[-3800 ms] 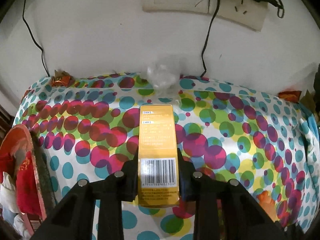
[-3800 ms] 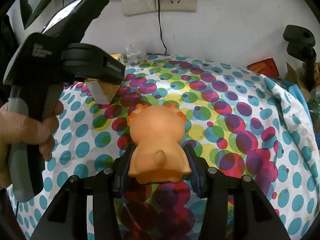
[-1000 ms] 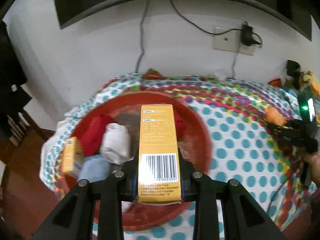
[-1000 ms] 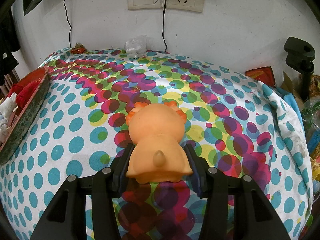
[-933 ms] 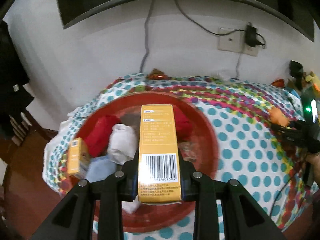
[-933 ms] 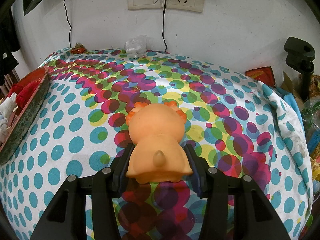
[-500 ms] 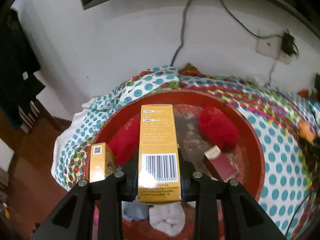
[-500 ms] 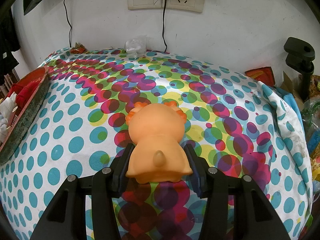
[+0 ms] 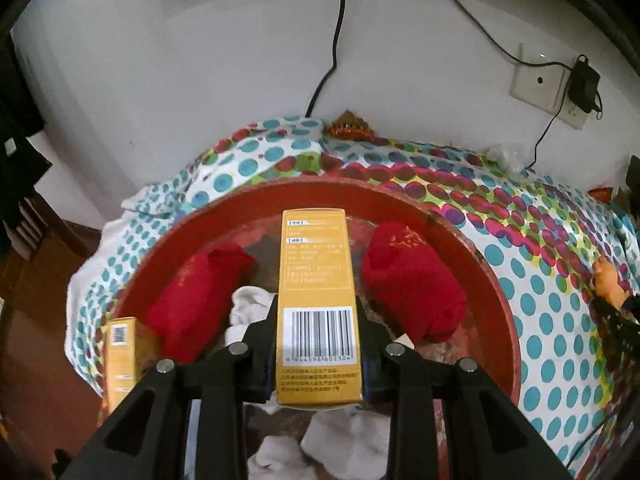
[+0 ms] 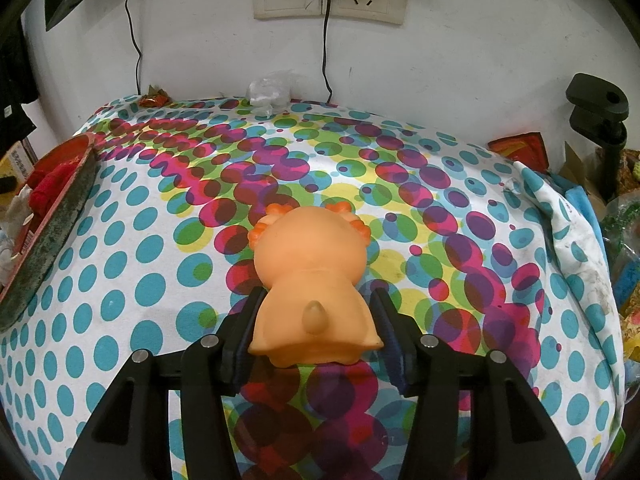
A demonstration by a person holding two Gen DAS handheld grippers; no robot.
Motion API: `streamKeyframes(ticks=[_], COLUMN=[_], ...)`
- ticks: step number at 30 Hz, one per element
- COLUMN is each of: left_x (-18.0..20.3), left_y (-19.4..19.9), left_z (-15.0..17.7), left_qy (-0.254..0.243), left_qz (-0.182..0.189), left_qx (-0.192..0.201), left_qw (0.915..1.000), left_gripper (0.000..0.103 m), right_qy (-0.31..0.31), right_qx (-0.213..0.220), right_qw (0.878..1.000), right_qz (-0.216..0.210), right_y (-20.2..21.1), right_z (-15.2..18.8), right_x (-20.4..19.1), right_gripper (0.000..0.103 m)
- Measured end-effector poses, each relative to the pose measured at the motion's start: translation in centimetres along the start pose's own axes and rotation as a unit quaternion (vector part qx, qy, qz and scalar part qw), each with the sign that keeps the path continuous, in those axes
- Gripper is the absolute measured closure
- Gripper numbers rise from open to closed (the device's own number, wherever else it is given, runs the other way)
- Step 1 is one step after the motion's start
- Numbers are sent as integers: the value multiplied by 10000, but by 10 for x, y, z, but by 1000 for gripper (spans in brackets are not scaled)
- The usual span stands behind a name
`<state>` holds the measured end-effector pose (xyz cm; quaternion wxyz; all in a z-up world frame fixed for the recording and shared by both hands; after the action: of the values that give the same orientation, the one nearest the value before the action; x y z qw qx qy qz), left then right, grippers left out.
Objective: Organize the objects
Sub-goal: 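Lower the yellow box into the tray and open the left tool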
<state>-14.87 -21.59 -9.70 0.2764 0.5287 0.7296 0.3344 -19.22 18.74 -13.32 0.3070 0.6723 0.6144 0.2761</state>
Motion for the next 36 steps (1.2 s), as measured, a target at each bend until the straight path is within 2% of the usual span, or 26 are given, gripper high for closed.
streamKeyframes(ticks=[8,14,16,22,28,31,34,36], left_x=[1,11,12,16,31,34,32,27], left_y=[-16,-21,-20,-4,33,48,64,74], left_z=[2,10,12,17,32,44,62,74], left_qy=[-78,-352,-306,-499,-952,-962,-775,-664], left_qz=[-107,-145,-7,-66,-186,-51,258,263], left_qx=[-161,-266,-304,-110,334,401,474,548], left_qw=[9998,9989,9991,9987,9947,9945,9955,9959], left_gripper=[72,71,64,61,61,61,61,61], right_qy=[-11,-26,-29,-38,-97,-52,8,52], right_qx=[-1,-6,-7,-7,4,15,33,45], right_qw=[10000,10000,10000,9999,9997,9996,9995,9994], right_qz=[26,77,83,100,219,277,312,325], right_y=[0,0,0,0,-2,-2,1,2], right_z=[0,2,1,1,-1,-1,1,2], right_x=[-2,2,1,1,-7,-9,-7,-2], right_gripper=[53,52,52,52,52,53,55,56])
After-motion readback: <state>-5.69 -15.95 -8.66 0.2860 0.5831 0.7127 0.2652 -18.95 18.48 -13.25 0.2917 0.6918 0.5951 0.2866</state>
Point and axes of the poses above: each gripper's, at about its wrist camera, not at the fingertips, and y roughly against the way its jaws point, x to its right, z to its underside, the point moved 4 cm from there along -y, roughly the way its jaws point, and after that the axes turned 3 degrees about x, right-handed, at the moved point
